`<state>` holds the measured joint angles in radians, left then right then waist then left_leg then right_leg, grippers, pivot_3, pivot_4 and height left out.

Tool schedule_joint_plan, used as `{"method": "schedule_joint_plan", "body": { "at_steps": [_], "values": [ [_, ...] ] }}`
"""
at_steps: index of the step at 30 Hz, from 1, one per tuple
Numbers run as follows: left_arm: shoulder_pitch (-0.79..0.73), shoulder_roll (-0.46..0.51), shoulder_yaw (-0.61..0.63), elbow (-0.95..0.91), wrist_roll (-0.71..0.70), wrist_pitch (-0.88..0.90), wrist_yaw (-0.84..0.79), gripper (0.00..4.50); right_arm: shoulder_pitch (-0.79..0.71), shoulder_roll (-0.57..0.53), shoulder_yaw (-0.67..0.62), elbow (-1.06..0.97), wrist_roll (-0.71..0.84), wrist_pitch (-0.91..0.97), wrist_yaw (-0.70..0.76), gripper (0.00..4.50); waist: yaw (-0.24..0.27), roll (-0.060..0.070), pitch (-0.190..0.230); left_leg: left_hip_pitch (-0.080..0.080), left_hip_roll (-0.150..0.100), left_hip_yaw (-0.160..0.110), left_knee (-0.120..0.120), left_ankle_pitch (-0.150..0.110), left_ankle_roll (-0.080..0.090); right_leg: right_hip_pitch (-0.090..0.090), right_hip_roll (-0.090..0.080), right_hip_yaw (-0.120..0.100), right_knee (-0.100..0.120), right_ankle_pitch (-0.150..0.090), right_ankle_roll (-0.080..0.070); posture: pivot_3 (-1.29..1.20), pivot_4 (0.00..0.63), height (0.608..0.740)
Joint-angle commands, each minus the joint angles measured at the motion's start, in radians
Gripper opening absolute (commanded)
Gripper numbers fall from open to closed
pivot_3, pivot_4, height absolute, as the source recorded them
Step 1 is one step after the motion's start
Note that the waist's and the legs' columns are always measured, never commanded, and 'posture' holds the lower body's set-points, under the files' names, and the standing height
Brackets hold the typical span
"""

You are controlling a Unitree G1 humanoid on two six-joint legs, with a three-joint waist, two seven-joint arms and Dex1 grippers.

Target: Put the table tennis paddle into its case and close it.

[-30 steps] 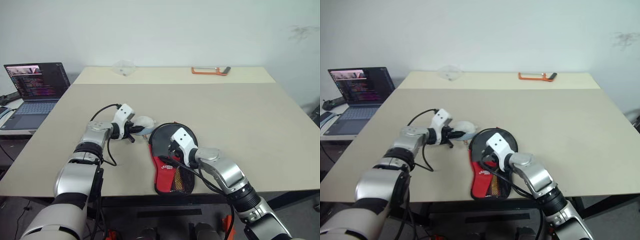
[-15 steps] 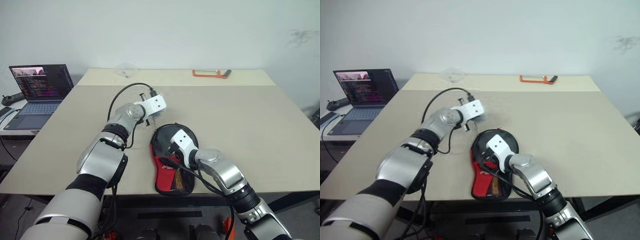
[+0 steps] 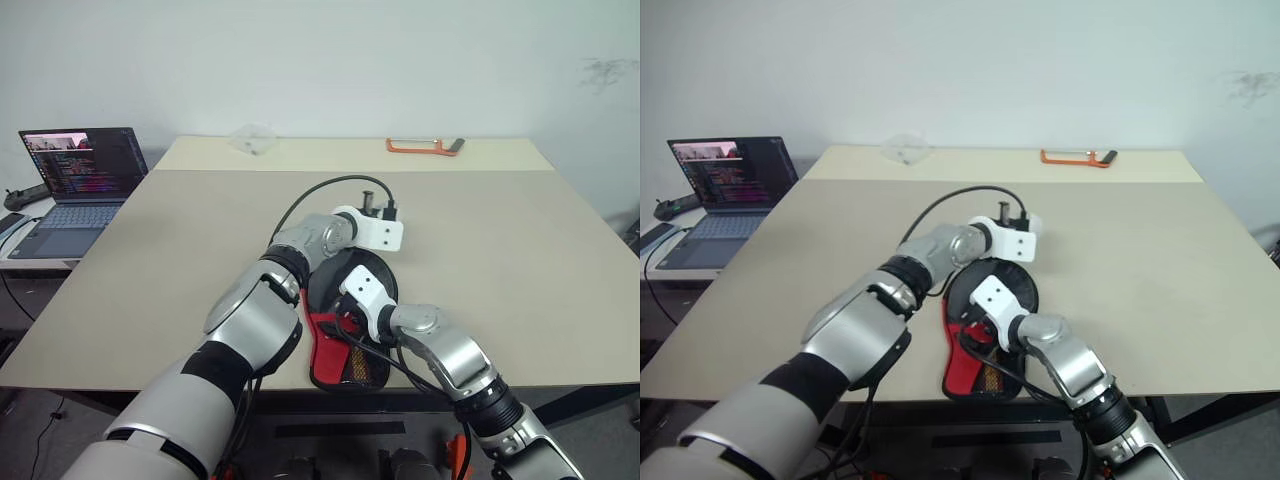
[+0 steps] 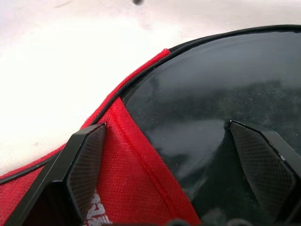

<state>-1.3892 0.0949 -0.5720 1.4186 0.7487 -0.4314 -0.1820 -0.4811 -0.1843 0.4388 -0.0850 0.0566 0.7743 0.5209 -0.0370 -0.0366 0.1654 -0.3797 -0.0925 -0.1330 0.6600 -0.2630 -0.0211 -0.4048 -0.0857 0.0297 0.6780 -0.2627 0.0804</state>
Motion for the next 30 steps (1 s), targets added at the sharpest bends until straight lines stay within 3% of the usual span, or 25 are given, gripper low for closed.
{"method": "schedule_joint_plan", "body": {
  "at_steps": [1, 10, 18, 21, 27, 29, 30],
  "values": [
    [-0.070, -0.040, 0.005, -0.042, -0.008, -0.068, 0.014, 0.31, 0.075, -0.006, 0.093, 0.087, 0.002, 0.103, 0.038, 4.50, 0.000, 0.000, 0.000, 0.000, 0.000, 0.000, 0.000, 0.000, 0.000, 0.000, 0.000, 0.000, 0.000, 0.000, 0.000, 0.00, 0.150, 0.740],
    [0.010, -0.159, 0.183, -0.063, -0.240, -0.183, -0.379, 0.31, 0.064, 0.005, 0.090, 0.115, -0.007, 0.088, 0.037, 4.50, -0.002, 0.006, -0.004, 0.000, 0.000, 0.000, 0.000, 0.000, 0.000, 0.001, 0.000, -0.001, -0.001, 0.000, 0.000, 0.00, 0.150, 0.740],
    [0.049, -0.133, 0.208, -0.061, -0.270, -0.111, -0.466, 0.31, 0.054, 0.017, 0.086, 0.131, -0.019, 0.080, 0.042, 4.50, -0.006, 0.013, -0.010, 0.000, 0.000, 0.000, 0.000, 0.000, 0.000, 0.001, 0.000, -0.001, -0.001, 0.000, 0.000, 0.00, 0.150, 0.740],
    [0.051, -0.127, 0.220, -0.063, -0.280, -0.094, -0.479, 1.22, 0.054, 0.018, 0.084, 0.132, -0.023, 0.078, 0.044, 4.50, -0.010, 0.014, -0.011, 0.001, 0.000, 0.000, 0.000, 0.000, 0.000, 0.001, 0.000, -0.001, -0.001, 0.000, 0.000, 0.00, 0.150, 0.740],
    [0.044, -0.096, 0.192, -0.065, -0.231, -0.094, -0.374, 3.48, 0.044, 0.022, 0.079, 0.143, -0.029, 0.073, 0.047, 4.50, -0.016, 0.014, -0.011, 0.001, 0.000, 0.000, 0.000, 0.000, 0.000, 0.001, 0.000, -0.001, -0.001, 0.000, 0.000, 0.00, 0.150, 0.740],
    [0.043, -0.085, 0.204, -0.060, -0.242, -0.067, -0.420, 4.17, 0.039, 0.024, 0.075, 0.148, -0.030, 0.071, 0.047, 4.50, -0.018, 0.014, -0.011, 0.001, 0.000, 0.000, 0.000, 0.000, 0.000, 0.001, 0.000, 0.000, -0.001, 0.000, 0.000, 0.00, 0.150, 0.740],
    [0.042, -0.077, 0.205, -0.059, -0.244, -0.065, -0.437, 4.17, 0.036, 0.025, 0.074, 0.151, -0.031, 0.069, 0.047, 4.50, -0.019, 0.014, -0.011, 0.001, 0.000, 0.000, 0.000, 0.000, 0.000, 0.001, 0.000, 0.000, -0.001, 0.000, 0.000, 0.00, 0.150, 0.740]
  ]
}}
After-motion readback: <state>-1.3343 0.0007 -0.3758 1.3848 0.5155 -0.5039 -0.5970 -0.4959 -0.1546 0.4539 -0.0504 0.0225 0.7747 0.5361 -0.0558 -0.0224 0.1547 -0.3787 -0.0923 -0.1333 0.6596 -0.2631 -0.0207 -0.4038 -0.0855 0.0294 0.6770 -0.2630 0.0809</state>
